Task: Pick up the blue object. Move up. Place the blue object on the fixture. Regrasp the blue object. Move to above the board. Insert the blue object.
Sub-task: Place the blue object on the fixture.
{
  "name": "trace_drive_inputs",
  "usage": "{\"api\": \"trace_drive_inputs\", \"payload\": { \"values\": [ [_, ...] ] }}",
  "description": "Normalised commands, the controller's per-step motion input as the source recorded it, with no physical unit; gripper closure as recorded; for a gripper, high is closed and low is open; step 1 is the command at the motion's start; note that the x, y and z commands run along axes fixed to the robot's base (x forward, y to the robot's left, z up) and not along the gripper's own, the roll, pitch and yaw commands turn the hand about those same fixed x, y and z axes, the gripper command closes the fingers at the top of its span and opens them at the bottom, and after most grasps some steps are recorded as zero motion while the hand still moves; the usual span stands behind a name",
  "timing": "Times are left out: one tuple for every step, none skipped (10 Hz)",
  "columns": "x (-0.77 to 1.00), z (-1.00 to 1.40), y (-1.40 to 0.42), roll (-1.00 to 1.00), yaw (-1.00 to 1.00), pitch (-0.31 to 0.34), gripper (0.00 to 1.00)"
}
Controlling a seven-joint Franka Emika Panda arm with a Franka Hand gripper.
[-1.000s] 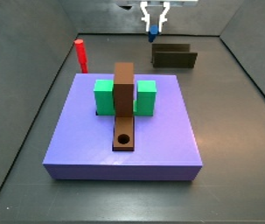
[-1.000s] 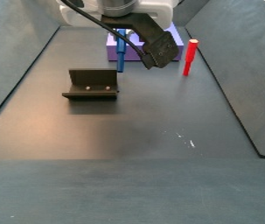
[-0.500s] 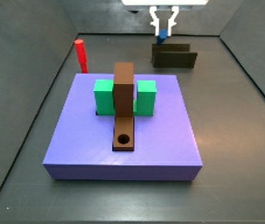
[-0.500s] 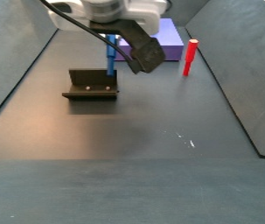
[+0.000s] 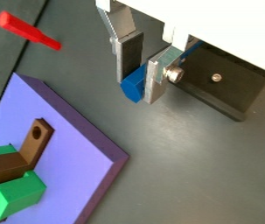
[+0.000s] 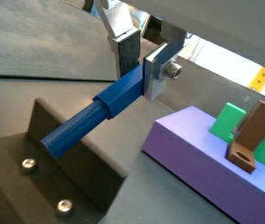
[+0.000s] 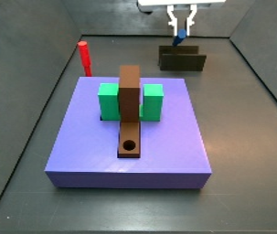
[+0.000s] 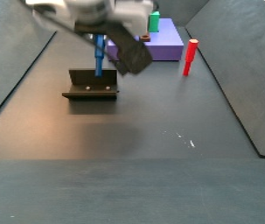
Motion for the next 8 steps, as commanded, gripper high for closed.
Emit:
{"api": "trace_drive_inputs", "payload": {
  "values": [
    [0.46, -0.23, 0.31, -0.65, 0.0, 0.02, 1.0],
    [0.4, -0.06, 0.16, -0.19, -0.01, 0.094, 1.0],
    [0.36, -0.02, 0.08, 0.0, -0.04, 0.106, 1.0],
    [0.31, -0.08, 0.0, 0.38, -0.06, 0.083, 1.0],
    [0.23, -0.23, 0.0, 0.31, -0.1, 0.0, 1.0],
    [0.12, -0.31, 0.0, 0.02, -0.13, 0.0, 1.0],
    [0.05, -0.28, 0.0, -0.06, -0.11, 0.0, 1.0],
    [0.05, -0.29, 0.0, -0.1, -0.1, 0.0, 1.0]
  ]
}}
